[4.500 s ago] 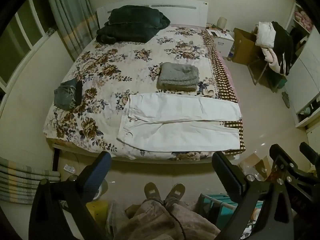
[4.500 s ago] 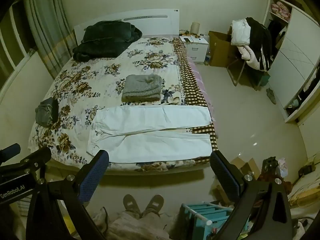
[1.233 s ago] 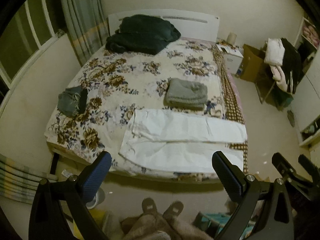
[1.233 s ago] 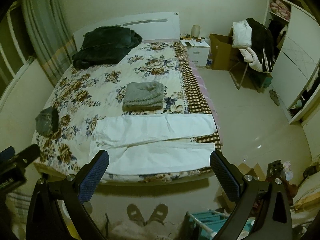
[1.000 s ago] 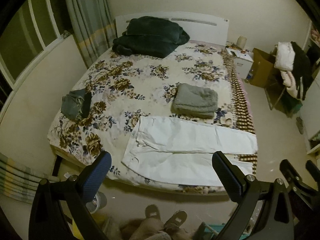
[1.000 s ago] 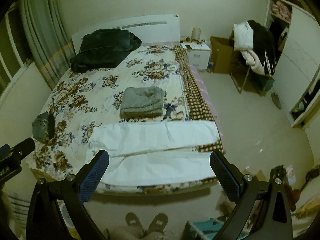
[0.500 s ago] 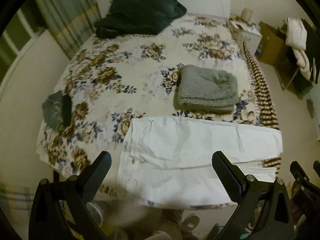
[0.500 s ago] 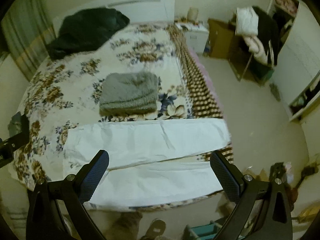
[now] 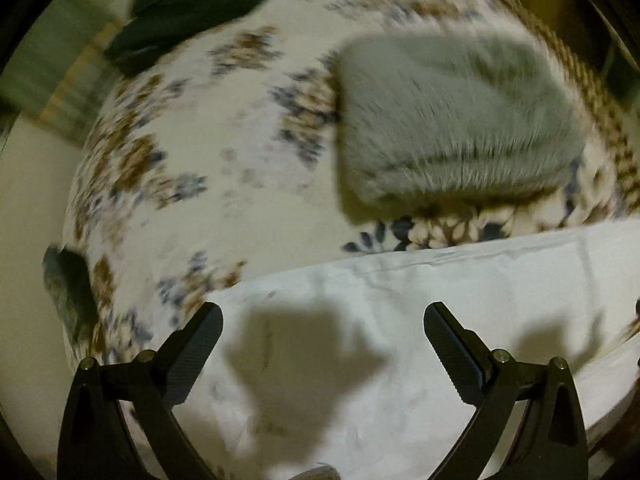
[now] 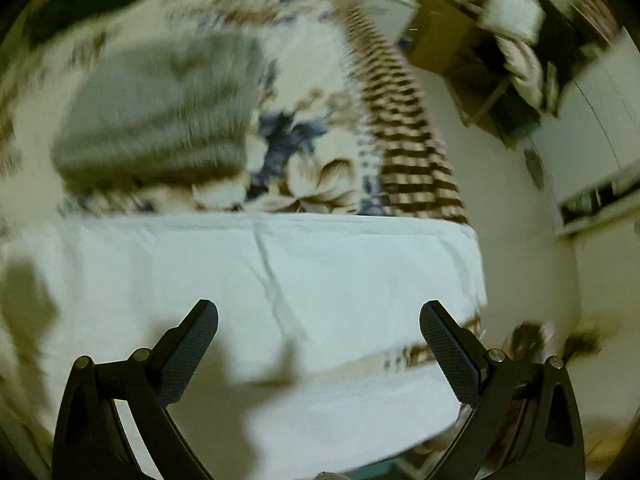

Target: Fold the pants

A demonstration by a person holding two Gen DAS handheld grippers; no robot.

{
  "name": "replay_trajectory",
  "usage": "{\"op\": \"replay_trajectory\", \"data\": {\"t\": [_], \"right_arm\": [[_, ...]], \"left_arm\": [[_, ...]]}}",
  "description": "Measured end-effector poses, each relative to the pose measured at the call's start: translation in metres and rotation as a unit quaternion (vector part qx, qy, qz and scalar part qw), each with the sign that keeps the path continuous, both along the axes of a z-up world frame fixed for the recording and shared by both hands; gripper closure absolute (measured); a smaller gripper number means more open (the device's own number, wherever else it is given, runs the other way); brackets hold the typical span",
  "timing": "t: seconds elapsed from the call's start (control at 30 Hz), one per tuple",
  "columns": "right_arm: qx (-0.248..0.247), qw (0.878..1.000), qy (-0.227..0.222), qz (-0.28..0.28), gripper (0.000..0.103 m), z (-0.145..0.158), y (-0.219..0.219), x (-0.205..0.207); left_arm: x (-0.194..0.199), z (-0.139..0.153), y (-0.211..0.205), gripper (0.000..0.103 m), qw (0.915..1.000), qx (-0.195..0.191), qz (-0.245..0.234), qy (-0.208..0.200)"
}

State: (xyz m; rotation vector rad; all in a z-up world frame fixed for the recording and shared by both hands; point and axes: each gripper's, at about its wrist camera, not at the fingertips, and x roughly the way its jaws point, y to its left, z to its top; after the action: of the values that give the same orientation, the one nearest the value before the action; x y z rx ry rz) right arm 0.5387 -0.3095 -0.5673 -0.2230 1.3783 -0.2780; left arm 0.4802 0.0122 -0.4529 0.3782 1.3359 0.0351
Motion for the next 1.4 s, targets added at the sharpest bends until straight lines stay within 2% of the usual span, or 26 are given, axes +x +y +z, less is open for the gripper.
{"op": "replay_trajectory", "data": {"t": [0.07, 0.1, 0.17, 0.27, 0.37, 0.4, 0.43, 0.5, 0.53, 0.57, 0.6, 0.63, 0.67, 0.77, 0.9, 1.07, 1.2, 1.27, 1.4], "right_arm": [[-0.007, 0.998, 0.038, 0.043, 0.000, -0.047, 0.003, 0.022], [-0.011, 0.997, 0.051, 0.061, 0.001, -0.062, 0.005, 0.028], [-0.023, 0.992, 0.073, 0.103, 0.001, -0.098, 0.009, 0.051], [-0.025, 0.984, 0.104, 0.145, 0.002, -0.129, 0.011, 0.067], [0.005, 0.975, 0.140, 0.173, 0.003, -0.156, 0.007, 0.085], [0.012, 0.973, 0.147, 0.178, 0.003, -0.161, 0.005, 0.089], [0.024, 0.970, 0.155, 0.185, 0.005, -0.166, 0.004, 0.094], [0.045, 0.967, 0.165, 0.191, 0.012, -0.169, 0.001, 0.101], [0.060, 0.964, 0.166, 0.198, 0.025, -0.167, 0.002, 0.103], [0.071, 0.963, 0.163, 0.204, 0.042, -0.163, 0.004, 0.103], [0.077, 0.962, 0.160, 0.209, 0.052, -0.160, 0.006, 0.102], [0.075, 0.962, 0.154, 0.213, 0.068, -0.156, 0.008, 0.100], [0.072, 0.963, 0.145, 0.216, 0.085, -0.152, 0.010, 0.098], [0.056, 0.970, 0.119, 0.205, 0.093, -0.136, 0.007, 0.093], [0.062, 0.979, 0.072, 0.181, 0.094, -0.106, -0.006, 0.082], [0.062, 0.981, 0.025, 0.180, 0.095, -0.066, -0.010, 0.047], [0.058, 0.978, -0.007, 0.199, 0.096, -0.035, 0.008, -0.008], [0.063, 0.976, -0.020, 0.206, 0.097, -0.018, 0.022, -0.046], [0.067, 0.969, -0.035, 0.234, 0.097, 0.000, 0.040, -0.120]], "left_arm": [[0.009, -0.036, -0.015, 0.000, 0.9991, 0.022, -0.034, 0.016], [0.014, -0.053, -0.022, 0.000, 0.9979, 0.031, -0.051, 0.026], [0.025, -0.081, -0.032, 0.000, 0.9956, 0.034, -0.073, 0.047], [0.032, -0.110, -0.044, 0.001, 0.9914, 0.038, -0.106, 0.068], [0.036, -0.130, -0.051, 0.004, 0.9869, 0.031, -0.131, 0.089], [0.037, -0.134, -0.052, 0.006, 0.9857, 0.026, -0.137, 0.094], [0.038, -0.136, -0.053, 0.013, 0.9847, 0.016, -0.143, 0.098], [0.040, -0.135, -0.052, 0.033, 0.9817, -0.022, -0.154, 0.110], [0.040, -0.132, -0.052, 0.052, 0.9794, -0.045, -0.159, 0.117], [0.039, -0.128, -0.054, 0.065, 0.9770, -0.060, -0.167, 0.119], [0.038, -0.125, -0.055, 0.071, 0.9759, -0.064, -0.173, 0.117], [0.035, -0.121, -0.057, 0.084, 0.9754, -0.069, -0.178, 0.110], [0.032, -0.116, -0.058, 0.089, 0.9751, -0.069, -0.184, 0.104], [0.023, -0.099, -0.059, 0.093, 0.9775, -0.065, -0.186, 0.074], [0.008, -0.067, -0.053, 0.096, 0.9818, -0.083, -0.166, 0.038], [-0.028, -0.026, -0.052, 0.097, 0.9861, -0.098, -0.134, -0.006], [-0.086, -0.006, -0.051, 0.097, 0.9885, -0.106, -0.100, -0.040], [-0.107, -0.008, -0.035, 0.097, 0.9894, -0.111, -0.077, -0.052], [-0.161, -0.006, -0.024, 0.097, 0.9906, -0.124, -0.029, -0.049]]}}
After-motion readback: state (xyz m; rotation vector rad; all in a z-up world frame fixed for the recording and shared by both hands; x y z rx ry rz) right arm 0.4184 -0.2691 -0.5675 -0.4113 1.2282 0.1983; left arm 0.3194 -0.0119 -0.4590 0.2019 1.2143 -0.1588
